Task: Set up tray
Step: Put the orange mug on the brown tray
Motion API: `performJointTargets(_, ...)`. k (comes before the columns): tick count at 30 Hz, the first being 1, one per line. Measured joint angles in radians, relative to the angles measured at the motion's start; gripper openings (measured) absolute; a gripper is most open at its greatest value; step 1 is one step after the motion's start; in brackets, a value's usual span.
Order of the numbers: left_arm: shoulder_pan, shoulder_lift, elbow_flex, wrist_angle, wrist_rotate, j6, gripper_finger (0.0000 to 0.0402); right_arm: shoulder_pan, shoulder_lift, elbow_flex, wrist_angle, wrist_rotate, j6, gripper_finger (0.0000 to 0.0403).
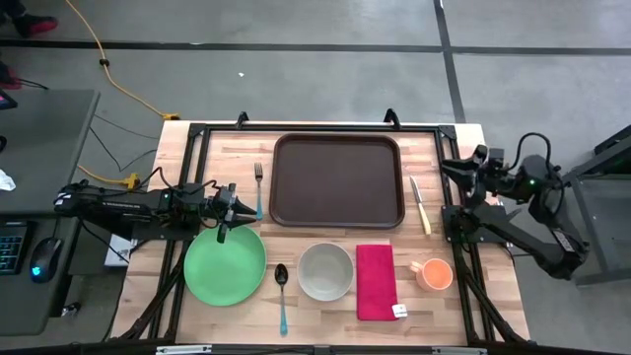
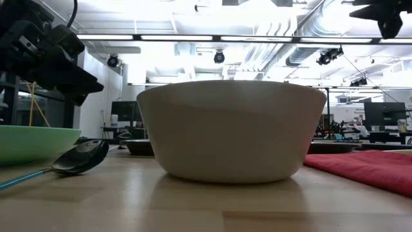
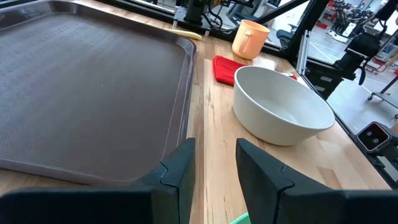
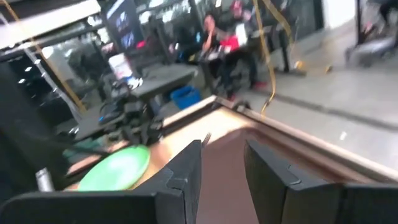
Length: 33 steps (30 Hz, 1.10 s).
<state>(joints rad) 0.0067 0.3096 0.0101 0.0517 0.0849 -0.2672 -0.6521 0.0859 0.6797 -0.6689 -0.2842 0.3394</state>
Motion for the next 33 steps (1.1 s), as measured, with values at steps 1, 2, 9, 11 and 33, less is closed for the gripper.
performJointTargets(1, 0.000, 0.000, 0.000, 0.000, 0.000, 0.000, 0.0145, 0.000, 0.010, 0.013, -0.028, -0.016, 0.006, 0.0099)
performJointTargets(2, 0.000, 0.000, 0.000, 0.000, 0.000, 0.000, 0.0145, 0.000, 0.020, 0.026, -0.055, -0.028, 0.015, 0.0099)
performJointTargets(9, 0.000, 0.000, 0.000, 0.002, 0.000, 0.000, 0.0145, 0.000, 0.100, 0.102, -0.203, -0.171, 0.022, 0.0099)
performJointTargets(11, 0.000, 0.000, 0.000, 0.002, 0.000, 0.000, 0.0145, 0.000, 0.126, 0.125, -0.260, -0.207, 0.021, 0.0099)
performJointTargets(33, 0.000, 0.000, 0.000, 0.002, 0.000, 0.000, 0.0145, 0.001, 0.365, 0.179, -0.511, -0.553, 0.058, 0.0099)
